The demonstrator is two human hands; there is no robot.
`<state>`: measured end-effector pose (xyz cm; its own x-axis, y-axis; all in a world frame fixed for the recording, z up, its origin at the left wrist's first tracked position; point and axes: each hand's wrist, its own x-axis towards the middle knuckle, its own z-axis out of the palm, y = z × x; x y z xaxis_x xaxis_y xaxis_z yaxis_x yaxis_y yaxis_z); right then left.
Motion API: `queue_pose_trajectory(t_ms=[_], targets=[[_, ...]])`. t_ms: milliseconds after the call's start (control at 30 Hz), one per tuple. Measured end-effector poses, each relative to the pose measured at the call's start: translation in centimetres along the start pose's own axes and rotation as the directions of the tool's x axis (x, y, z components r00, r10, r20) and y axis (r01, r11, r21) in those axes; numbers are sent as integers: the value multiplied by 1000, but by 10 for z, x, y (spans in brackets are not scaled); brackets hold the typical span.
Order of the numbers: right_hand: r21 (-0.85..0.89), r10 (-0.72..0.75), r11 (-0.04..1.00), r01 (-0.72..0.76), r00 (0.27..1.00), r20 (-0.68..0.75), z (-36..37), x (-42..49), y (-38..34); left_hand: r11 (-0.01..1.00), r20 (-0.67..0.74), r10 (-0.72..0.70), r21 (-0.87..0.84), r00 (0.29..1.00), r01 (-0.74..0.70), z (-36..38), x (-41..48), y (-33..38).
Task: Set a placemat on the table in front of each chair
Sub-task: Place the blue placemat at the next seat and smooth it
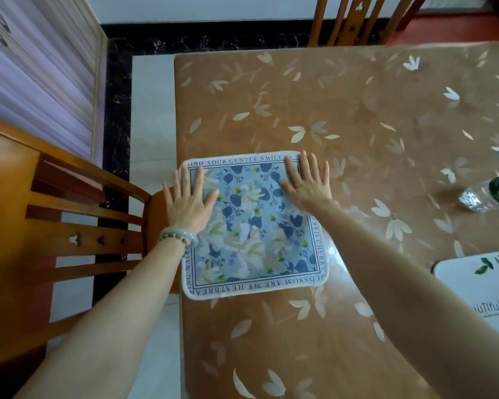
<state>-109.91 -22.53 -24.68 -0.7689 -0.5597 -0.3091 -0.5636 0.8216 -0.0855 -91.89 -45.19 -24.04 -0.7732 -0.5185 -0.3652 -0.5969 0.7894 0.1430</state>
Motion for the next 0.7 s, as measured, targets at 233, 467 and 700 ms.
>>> queue_pose_trajectory(t_ms=[233, 467, 700], targets=[[65, -20, 998, 23, 999, -41, 39, -102, 3, 998, -117, 55, 24, 992, -52, 48, -104, 7], [61, -28, 998, 32, 997, -68, 52, -141, 7, 989, -151, 109, 112, 982, -93, 63, -128, -3], [57, -121, 991, 124, 991, -54, 68, -193, -54, 998, -75, 44, 44, 996, -40, 82, -173, 41]])
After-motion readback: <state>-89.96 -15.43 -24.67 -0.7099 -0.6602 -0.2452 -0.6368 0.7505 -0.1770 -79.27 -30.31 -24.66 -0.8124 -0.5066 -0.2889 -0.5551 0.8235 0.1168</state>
